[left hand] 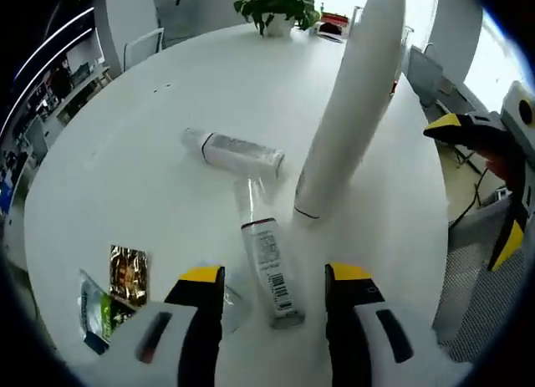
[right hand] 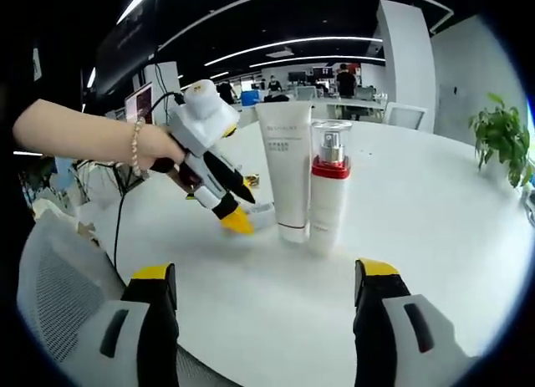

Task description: Arrange the skincare products in the storage area until every visible bottle or jar stands upright without overlapping.

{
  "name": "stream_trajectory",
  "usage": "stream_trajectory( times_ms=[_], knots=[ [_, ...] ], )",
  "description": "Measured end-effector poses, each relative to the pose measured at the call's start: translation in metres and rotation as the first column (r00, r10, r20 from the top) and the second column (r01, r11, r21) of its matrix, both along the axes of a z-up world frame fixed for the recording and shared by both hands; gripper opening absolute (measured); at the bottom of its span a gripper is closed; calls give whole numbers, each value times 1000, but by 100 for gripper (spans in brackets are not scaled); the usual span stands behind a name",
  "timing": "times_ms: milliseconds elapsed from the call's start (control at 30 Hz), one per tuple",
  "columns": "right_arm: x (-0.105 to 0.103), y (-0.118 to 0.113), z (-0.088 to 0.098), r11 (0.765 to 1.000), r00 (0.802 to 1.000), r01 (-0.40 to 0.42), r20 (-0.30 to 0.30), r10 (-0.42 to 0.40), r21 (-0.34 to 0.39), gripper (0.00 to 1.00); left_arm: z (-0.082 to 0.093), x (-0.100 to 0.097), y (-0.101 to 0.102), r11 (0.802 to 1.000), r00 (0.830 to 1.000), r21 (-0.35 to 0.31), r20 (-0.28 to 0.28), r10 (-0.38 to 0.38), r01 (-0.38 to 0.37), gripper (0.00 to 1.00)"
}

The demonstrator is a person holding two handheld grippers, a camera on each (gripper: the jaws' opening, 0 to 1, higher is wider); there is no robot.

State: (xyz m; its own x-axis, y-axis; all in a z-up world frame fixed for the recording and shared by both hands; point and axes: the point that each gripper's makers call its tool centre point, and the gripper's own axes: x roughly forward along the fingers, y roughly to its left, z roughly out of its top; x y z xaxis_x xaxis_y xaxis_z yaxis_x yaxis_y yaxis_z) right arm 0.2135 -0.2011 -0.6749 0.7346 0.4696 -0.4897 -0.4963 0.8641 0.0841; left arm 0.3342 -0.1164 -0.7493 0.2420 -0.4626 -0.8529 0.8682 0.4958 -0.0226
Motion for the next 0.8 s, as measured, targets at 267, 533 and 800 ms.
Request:
stream_trajectory(
  times_ms=[267, 533, 800],
  knots=[
    [1, -2, -3, 1000, 1000, 1, -3, -1, -8, 86, -12, 14, -3, 998, 1000, 65, 7, -27, 27, 33],
    [3, -3, -7, 1000, 1000, -1, -7, 1, -8, 86, -16, 8, 1, 995, 999, 97, -4, -40, 40, 28],
    [1, -2, -10, 1000, 1000, -13, -14, 12, -25, 85, -16, 15, 5, 995, 1000, 99, 11, -9, 7, 24]
  ],
)
